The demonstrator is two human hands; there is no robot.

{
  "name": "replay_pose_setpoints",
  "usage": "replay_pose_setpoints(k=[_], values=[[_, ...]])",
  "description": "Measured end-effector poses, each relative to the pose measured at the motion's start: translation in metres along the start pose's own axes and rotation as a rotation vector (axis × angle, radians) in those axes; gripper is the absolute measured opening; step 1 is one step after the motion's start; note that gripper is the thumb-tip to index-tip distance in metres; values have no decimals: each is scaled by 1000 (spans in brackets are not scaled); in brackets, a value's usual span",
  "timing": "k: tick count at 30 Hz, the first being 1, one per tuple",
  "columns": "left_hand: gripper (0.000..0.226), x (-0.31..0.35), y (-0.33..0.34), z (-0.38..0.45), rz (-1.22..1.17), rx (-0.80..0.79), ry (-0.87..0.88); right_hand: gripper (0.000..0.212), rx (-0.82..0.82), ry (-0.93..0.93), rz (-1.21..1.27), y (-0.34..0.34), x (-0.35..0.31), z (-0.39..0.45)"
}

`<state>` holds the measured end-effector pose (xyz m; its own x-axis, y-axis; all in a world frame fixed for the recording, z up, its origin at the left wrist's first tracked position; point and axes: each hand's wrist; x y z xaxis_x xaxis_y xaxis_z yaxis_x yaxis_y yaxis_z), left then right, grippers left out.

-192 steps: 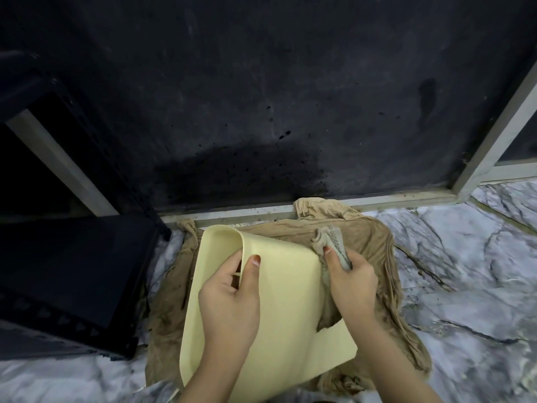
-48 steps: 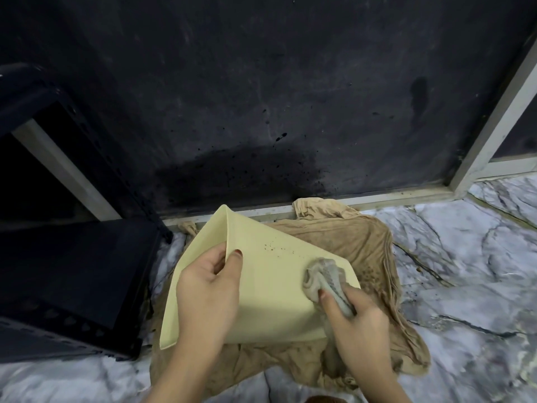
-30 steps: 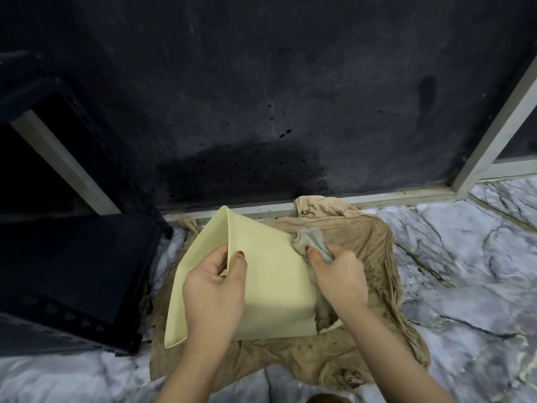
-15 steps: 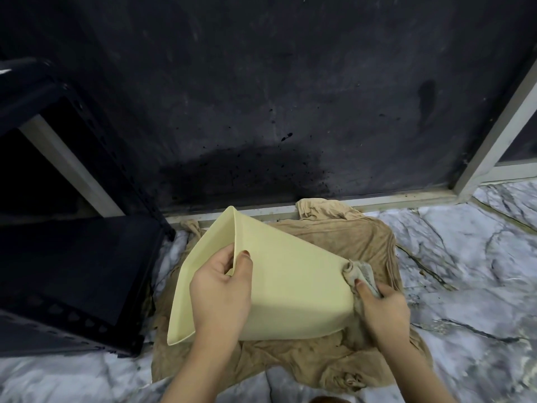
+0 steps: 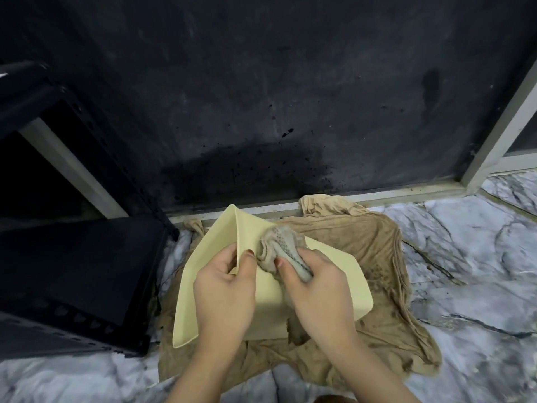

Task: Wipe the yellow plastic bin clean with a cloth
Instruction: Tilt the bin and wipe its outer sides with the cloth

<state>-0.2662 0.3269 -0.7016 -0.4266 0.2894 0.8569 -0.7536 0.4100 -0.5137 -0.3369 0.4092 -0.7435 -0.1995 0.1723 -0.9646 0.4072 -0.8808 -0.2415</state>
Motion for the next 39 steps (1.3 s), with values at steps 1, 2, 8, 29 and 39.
replay_pose_setpoints(k=[1,2,8,29,39], values=[[26,0,-1,1,-1,-16,-10,20,4,4,-2,0,1,2],[25,0,-2,2,-4,-43,-26,21,6,9,4,0,2,3],[15,0,-9,10,52,-180,-109,22,-26,-39,21,-1,11,-6],[30,5,-3,-5,84,-87,-4,21,-19,187,-41,-10,1,52],[32,7,-1,-6,22,-55,-54,44,139,459,-110,-54,87,69]])
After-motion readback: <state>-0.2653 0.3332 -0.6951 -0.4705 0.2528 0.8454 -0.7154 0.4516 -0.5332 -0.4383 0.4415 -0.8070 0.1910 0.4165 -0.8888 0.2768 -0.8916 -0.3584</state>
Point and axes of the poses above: each hand's wrist, its own z-axis towards the middle knuckle, its own y-axis out of the palm, x = y × z, and after that the axes turned 11 degrees about z, right-handed
